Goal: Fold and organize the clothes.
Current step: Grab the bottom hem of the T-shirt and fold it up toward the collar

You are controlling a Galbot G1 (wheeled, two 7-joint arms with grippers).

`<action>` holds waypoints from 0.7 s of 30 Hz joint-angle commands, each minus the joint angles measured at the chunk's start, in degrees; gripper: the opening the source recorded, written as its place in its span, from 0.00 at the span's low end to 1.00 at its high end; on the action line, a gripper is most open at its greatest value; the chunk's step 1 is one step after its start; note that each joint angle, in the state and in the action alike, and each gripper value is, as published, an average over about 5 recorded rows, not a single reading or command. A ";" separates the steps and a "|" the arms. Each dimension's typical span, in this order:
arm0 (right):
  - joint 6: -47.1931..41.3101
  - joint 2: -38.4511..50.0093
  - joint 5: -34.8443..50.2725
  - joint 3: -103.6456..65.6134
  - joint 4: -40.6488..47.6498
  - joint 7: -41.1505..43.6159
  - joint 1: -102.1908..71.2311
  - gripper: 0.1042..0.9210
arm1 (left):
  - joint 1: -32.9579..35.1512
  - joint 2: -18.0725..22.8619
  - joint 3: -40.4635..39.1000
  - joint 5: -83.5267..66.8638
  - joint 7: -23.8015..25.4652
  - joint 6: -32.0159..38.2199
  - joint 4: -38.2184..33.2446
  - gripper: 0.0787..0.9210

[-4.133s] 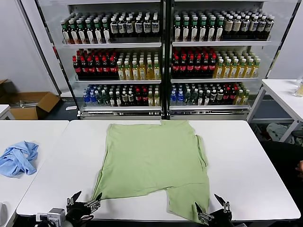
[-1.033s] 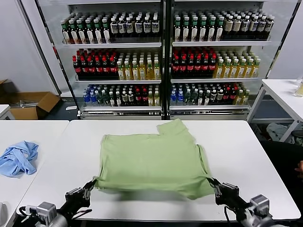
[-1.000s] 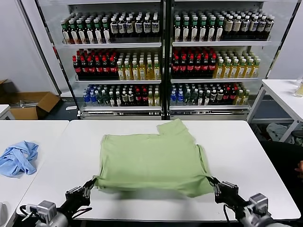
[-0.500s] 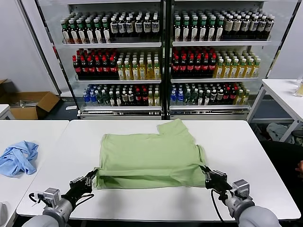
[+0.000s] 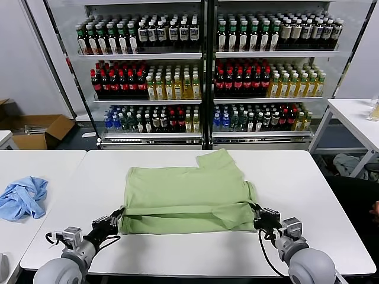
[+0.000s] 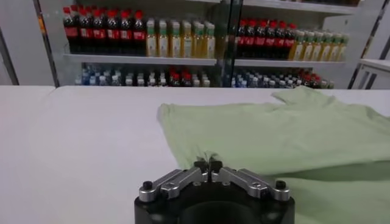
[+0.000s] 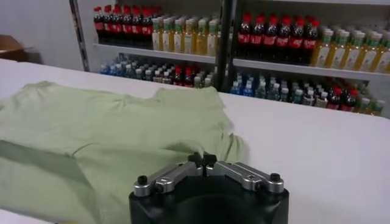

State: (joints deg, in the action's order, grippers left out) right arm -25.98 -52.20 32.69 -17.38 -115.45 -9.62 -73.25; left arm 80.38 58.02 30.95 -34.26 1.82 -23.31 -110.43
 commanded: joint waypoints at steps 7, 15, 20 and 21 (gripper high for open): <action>-0.84 -1.99 -2.02 3.00 4.13 -0.63 2.11 0.08 | -4.35 1.35 -3.25 7.65 1.27 0.14 7.33 0.08; -0.71 -1.58 -1.67 0.46 1.20 -1.14 -0.07 0.37 | -1.51 1.33 -0.62 7.26 1.34 2.20 3.50 0.35; -0.76 0.28 0.21 -4.42 -3.31 -1.10 -4.92 0.55 | 1.87 0.67 1.79 1.62 1.01 3.93 -0.25 0.53; -0.83 0.45 0.64 -5.38 -4.09 -1.14 -5.86 0.58 | 2.61 0.64 2.11 0.57 0.83 3.89 -1.35 0.56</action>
State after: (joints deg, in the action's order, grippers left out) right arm -26.70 -52.84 32.15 -18.33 -115.44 -10.61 -74.77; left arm 79.21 58.88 30.35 -29.50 2.90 -21.36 -107.18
